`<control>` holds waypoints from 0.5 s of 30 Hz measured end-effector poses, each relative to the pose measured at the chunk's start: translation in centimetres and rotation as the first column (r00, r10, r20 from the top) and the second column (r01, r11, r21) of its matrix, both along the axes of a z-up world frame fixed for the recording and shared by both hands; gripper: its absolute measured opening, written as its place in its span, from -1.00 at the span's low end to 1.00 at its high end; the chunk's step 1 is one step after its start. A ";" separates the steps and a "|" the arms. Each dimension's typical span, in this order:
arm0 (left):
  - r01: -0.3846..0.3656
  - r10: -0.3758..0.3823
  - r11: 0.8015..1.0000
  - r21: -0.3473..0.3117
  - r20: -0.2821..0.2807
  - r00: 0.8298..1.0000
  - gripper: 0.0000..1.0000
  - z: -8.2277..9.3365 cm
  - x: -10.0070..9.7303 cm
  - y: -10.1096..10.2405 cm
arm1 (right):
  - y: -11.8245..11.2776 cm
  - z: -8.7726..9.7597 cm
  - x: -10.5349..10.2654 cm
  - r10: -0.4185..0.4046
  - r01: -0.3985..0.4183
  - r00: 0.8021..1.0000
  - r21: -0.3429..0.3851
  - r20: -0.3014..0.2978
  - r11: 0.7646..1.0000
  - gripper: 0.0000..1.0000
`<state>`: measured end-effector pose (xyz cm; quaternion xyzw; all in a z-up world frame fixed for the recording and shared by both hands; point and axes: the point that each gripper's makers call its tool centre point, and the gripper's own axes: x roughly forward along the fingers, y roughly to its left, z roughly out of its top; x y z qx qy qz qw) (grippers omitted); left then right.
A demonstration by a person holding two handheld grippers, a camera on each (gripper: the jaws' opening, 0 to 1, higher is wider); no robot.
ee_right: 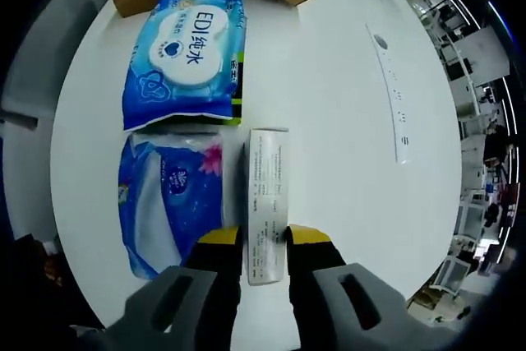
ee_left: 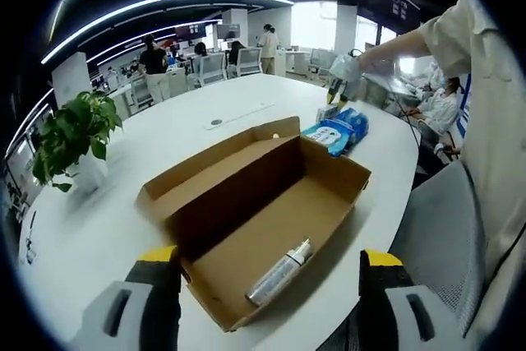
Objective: Operate the shoe box by opening the lid, removing the specified soft item, and placing it in the target area until the item is outside and the box remains undamaged.
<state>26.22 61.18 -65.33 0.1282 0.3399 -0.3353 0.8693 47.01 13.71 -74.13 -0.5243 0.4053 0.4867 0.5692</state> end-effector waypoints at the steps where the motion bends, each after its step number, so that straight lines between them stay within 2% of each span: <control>1: 0.002 -0.002 1.000 0.004 0.000 1.000 0.80 0.0 0.0 0.1 | 0.0 0.0 -0.1 0.002 -0.002 1.000 0.001 0.002 1.000 -0.53; 6: 0.023 -0.023 1.000 0.021 0.003 1.000 0.79 0.3 0.1 0.4 | 0.1 0.6 0.2 -0.019 0.018 0.999 0.026 0.043 0.999 -0.39; 8: 0.036 -0.036 0.999 0.031 0.007 0.999 0.77 0.5 0.3 0.5 | 0.1 1.0 0.2 -0.025 0.023 0.998 0.035 0.062 0.999 -0.26; 15: 0.090 -0.090 0.995 0.053 0.013 0.996 0.71 1.0 1.2 0.3 | -0.4 2.7 -0.1 -0.093 0.086 0.989 0.062 0.114 0.994 -0.01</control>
